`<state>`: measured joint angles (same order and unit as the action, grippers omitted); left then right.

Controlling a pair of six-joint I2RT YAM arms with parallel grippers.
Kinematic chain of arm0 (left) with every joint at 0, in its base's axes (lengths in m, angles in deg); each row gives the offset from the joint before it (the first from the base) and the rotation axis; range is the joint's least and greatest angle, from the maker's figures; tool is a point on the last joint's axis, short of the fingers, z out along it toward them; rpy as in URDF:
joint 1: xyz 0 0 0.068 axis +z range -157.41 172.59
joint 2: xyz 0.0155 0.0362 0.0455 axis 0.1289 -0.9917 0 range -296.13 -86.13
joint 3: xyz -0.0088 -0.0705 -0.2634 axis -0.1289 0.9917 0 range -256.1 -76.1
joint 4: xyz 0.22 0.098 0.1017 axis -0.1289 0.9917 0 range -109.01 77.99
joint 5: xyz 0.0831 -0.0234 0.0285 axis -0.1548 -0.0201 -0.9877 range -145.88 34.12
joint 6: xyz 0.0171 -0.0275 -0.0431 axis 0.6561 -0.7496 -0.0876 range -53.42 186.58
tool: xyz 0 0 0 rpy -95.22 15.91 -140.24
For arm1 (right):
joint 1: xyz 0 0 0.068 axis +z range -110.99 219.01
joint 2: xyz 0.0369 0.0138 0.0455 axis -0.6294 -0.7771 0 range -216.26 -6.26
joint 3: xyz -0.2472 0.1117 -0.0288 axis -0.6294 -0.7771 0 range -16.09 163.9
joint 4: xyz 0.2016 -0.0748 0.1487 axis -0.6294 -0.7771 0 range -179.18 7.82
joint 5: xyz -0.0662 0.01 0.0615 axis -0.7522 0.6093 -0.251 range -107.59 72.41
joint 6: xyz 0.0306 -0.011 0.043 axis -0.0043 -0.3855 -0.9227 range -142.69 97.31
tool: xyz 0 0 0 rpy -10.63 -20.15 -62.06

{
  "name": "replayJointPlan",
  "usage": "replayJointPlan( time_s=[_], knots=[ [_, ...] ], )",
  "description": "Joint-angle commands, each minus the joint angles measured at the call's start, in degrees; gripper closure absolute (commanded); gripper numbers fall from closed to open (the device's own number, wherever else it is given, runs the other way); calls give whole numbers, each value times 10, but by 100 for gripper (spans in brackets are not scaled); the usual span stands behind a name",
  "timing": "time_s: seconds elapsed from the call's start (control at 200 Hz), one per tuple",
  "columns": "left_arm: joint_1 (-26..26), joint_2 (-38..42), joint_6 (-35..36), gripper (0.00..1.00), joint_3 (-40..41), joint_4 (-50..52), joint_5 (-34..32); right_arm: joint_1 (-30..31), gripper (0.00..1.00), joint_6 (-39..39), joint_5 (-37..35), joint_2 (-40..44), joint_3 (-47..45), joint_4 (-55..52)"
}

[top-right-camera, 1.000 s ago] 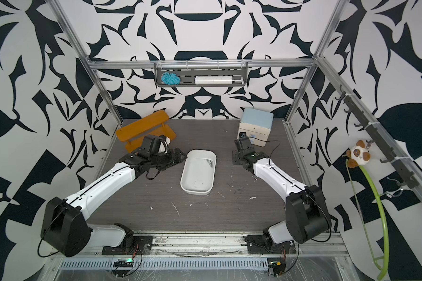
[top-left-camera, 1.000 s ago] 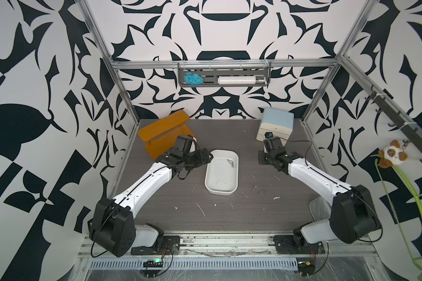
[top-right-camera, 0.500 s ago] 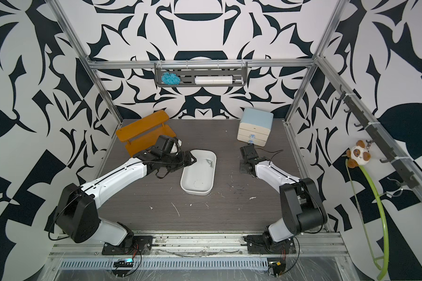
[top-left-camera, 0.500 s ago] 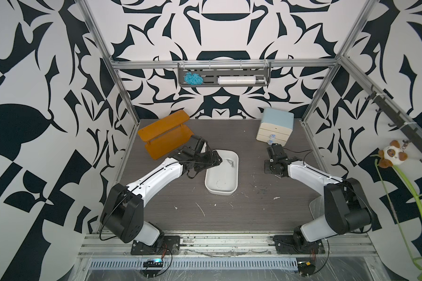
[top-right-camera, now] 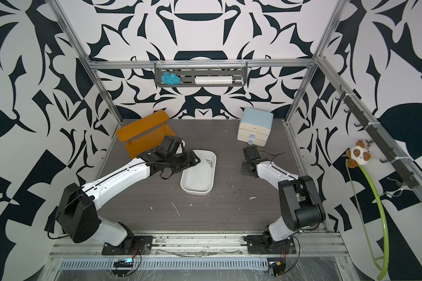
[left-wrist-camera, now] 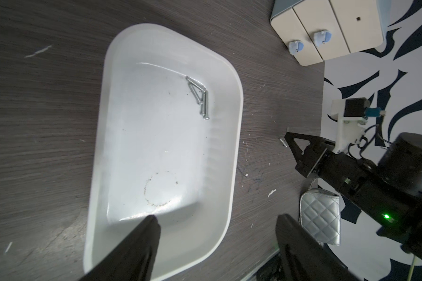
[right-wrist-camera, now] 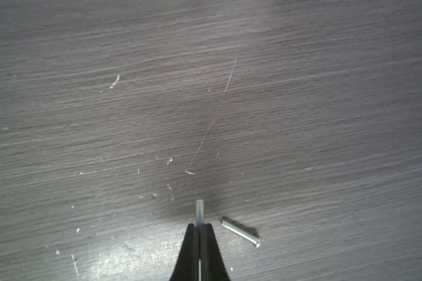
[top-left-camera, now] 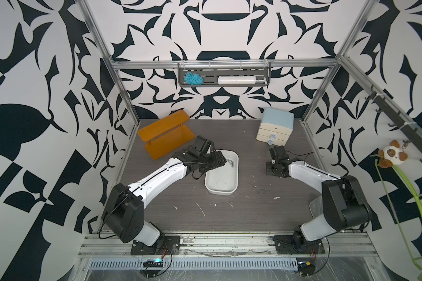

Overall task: Take out the screws from the storage box
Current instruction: Place the screw at the center of the board, then pick up the screw from the storage box.

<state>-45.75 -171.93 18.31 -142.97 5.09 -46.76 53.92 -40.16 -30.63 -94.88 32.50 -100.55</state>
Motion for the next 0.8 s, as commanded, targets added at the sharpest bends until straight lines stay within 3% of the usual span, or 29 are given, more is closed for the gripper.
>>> replayJointPlan(
  time_s=[0.0,0.25,0.535,0.795],
  knots=[
    [-4,-4,-7,18,-11,20,-12,-2,95,-11,-3,7,6,5],
    [-15,-32,-10,18,-18,11,-12,-3,83,-12,-10,-1,11,1],
    [-25,-83,-17,19,-42,8,5,-3,79,-11,-19,30,8,2],
    [-41,-103,-38,32,-76,0,-6,-3,77,-35,8,101,-11,51]
  ],
)
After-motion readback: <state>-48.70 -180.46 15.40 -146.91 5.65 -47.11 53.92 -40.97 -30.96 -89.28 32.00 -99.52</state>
